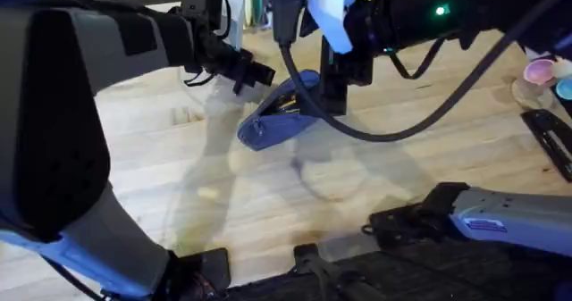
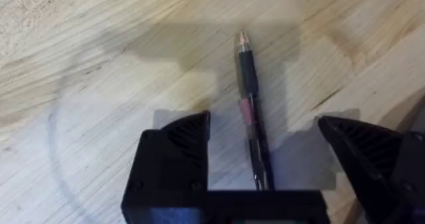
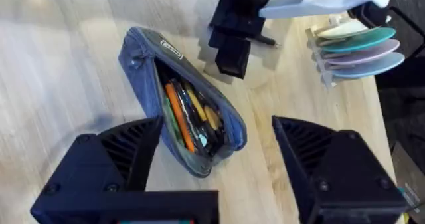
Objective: Unzip the bag, pick up the pens from the table one at a time and place them inside, then zip the bag closed.
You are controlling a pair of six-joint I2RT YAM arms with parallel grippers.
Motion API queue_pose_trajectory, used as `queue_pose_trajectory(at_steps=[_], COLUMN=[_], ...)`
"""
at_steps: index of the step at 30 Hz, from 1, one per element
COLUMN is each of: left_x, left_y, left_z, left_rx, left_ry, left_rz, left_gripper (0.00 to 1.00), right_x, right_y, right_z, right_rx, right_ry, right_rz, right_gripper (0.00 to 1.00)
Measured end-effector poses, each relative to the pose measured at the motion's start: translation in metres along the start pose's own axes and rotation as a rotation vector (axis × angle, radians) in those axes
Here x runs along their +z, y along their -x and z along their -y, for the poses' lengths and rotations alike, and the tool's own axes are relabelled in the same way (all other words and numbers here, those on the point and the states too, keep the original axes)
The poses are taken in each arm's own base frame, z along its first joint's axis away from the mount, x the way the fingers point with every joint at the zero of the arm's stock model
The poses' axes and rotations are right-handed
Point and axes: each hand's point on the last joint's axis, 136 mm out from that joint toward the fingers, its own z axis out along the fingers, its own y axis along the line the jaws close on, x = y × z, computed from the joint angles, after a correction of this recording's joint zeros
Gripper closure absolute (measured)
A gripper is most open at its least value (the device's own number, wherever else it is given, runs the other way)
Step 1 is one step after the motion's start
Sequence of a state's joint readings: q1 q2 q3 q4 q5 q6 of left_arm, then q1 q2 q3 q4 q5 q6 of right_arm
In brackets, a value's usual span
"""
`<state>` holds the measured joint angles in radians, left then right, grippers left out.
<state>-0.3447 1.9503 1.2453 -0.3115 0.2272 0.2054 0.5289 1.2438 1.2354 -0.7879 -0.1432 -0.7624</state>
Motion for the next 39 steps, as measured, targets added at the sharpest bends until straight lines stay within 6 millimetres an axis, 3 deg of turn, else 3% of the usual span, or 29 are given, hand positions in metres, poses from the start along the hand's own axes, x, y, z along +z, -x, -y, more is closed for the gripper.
queue_pose_trajectory(at_steps=[9,10,15,16,32,35,39], left_x=[-0.001,-0.001,-0.001,-0.001,-0.009,-0.025,-0.065], left_y=[-0.002,-0.002,-0.004,-0.003,-0.002,0.009,0.035], left_z=[0.0,0.0,-0.002,-0.001,-0.007,-0.006,-0.002], left_rx=[-0.003,-0.005,-0.014,-0.011,-0.031,-0.023,0.001], left_ry=[-0.001,0.003,0.006,0.002,0.001,0.011,0.033], left_rz=[-0.014,-0.015,-0.023,-0.017,-0.013,0.024,0.113], left_gripper=[0.028,0.102,0.87,0.935,0.956,0.957,0.957], right_x=[0.0,0.0,0.0,0.0,0.0,-0.007,-0.026], right_y=[0.0,0.0,0.0,0.0,0.0,0.003,0.008], right_z=[0.0,0.0,0.0,0.0,0.0,0.001,0.001], right_rx=[0.0,0.0,0.0,0.0,-0.021,-0.027,-0.037], right_ry=[-0.001,0.0,0.0,-0.001,-0.002,-0.016,-0.054], right_rz=[0.0,0.0,0.0,0.0,0.001,0.016,0.055], right_gripper=[0.003,0.003,0.003,0.003,0.003,0.003,0.003])
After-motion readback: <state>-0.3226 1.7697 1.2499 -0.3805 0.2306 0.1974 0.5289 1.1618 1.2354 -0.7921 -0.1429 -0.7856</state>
